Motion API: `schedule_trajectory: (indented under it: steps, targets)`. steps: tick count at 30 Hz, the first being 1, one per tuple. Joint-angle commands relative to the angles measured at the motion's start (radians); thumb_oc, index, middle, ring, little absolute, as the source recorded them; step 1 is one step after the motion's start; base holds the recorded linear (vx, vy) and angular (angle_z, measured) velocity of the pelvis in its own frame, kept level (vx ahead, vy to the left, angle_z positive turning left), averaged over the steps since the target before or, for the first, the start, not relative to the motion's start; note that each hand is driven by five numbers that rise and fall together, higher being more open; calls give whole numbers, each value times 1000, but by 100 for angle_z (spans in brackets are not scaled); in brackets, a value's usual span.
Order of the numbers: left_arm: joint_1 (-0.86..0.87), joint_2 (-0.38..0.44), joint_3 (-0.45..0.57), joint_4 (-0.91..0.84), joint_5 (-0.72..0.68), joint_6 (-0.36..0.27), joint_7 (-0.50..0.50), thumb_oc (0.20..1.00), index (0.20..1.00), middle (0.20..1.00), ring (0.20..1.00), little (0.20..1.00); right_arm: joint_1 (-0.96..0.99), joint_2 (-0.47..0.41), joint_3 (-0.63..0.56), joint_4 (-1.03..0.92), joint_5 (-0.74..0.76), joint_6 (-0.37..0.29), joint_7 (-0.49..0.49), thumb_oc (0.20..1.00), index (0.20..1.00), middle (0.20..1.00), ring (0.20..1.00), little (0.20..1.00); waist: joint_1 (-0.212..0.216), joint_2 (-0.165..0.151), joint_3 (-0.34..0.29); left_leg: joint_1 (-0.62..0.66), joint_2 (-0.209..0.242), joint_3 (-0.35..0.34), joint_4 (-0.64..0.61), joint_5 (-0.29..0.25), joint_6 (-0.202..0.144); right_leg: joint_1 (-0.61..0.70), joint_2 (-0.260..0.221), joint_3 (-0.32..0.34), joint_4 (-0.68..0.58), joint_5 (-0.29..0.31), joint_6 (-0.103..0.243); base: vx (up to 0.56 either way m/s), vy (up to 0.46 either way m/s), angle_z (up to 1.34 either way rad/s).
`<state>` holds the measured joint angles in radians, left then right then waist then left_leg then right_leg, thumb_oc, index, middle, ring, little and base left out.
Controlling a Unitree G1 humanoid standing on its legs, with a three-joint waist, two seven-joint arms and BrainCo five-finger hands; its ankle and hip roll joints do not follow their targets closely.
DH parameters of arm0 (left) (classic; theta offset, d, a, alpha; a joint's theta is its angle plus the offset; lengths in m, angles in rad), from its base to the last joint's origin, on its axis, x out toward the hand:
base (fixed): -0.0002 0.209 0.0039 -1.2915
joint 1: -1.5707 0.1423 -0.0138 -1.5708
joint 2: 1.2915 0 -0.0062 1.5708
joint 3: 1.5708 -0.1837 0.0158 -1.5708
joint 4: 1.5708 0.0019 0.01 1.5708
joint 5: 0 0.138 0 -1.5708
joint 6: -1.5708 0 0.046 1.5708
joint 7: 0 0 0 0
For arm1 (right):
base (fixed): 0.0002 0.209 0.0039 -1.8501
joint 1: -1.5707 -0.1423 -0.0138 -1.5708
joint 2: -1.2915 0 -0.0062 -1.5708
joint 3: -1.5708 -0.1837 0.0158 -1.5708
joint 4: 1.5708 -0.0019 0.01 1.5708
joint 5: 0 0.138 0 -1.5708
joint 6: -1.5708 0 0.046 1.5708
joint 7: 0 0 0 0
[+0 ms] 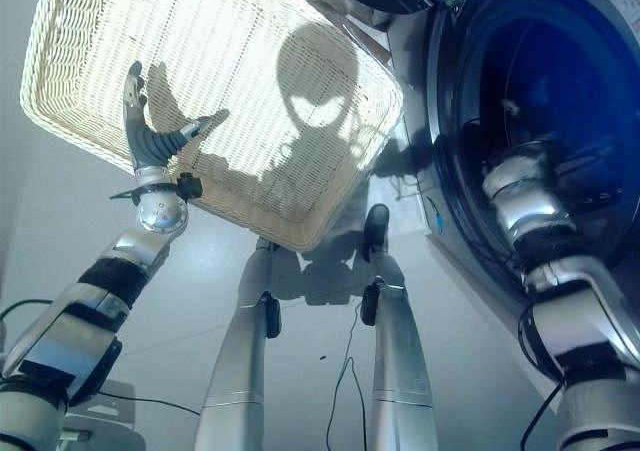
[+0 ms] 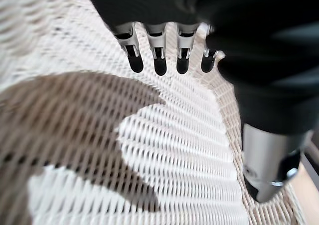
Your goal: Put the clothes into the washing machine.
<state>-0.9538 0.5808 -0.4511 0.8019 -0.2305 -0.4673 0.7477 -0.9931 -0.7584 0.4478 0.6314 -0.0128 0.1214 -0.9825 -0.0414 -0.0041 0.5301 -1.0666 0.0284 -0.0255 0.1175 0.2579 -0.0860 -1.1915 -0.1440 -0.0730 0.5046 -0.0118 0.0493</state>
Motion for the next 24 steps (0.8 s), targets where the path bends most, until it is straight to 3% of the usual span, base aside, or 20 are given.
schedule_trajectory:
  steps: [1, 10, 17, 21, 24]
  targets:
    - [1, -31, 47, -10, 23, -36, 10, 1000, 1000, 1000, 1000, 1000, 26, -56, 15, 9, -182, -36, -31, 1000, 1000, 1000, 1000, 1000, -13, 6, -10, 30, -32, 29, 164, -208, -2, 117, 60, -22, -188, 101, 100, -28, 73, -2]
    - [158, -105, 80, -15, 37, -39, -56, 1000, 1000, 1000, 1000, 1000, 217, 37, 42, -85, -337, -150, 65, 1000, 1000, 1000, 1000, 1000, -9, 10, -10, 185, -47, 39, 138, -209, 10, 254, 49, -24, -210, 99, 102, -40, 46, -3]
    - [290, -156, 86, -36, 73, -21, -82, 1000, 1000, 1000, 1000, 1000, 346, 106, 83, -150, -422, -200, 161, 1000, 1000, 1000, 1000, 1000, -2, 7, -10, 318, -53, 36, 96, -213, 17, 378, 45, -29, -231, 93, 100, -15, 10, 0]
    - [374, -162, 95, -32, 74, -22, -114, 1000, 1000, 1000, 1000, 1000, 433, 126, 100, -163, -465, -262, 217, 1000, 1000, 1000, 1000, 1000, 5, 2, -10, 421, -46, 31, 57, -209, 17, 477, 39, -36, -259, 90, 103, -8, -1, 2]
    - [459, -164, 96, -8, 74, -32, -155, 1000, 1000, 1000, 1000, 1000, 510, 122, 128, -173, -474, -344, 296, 1000, 1000, 1000, 1000, 1000, 19, 2, -10, 544, -34, 27, 8, -206, 12, 596, 28, -46, -287, 82, 110, 1, -21, 1]
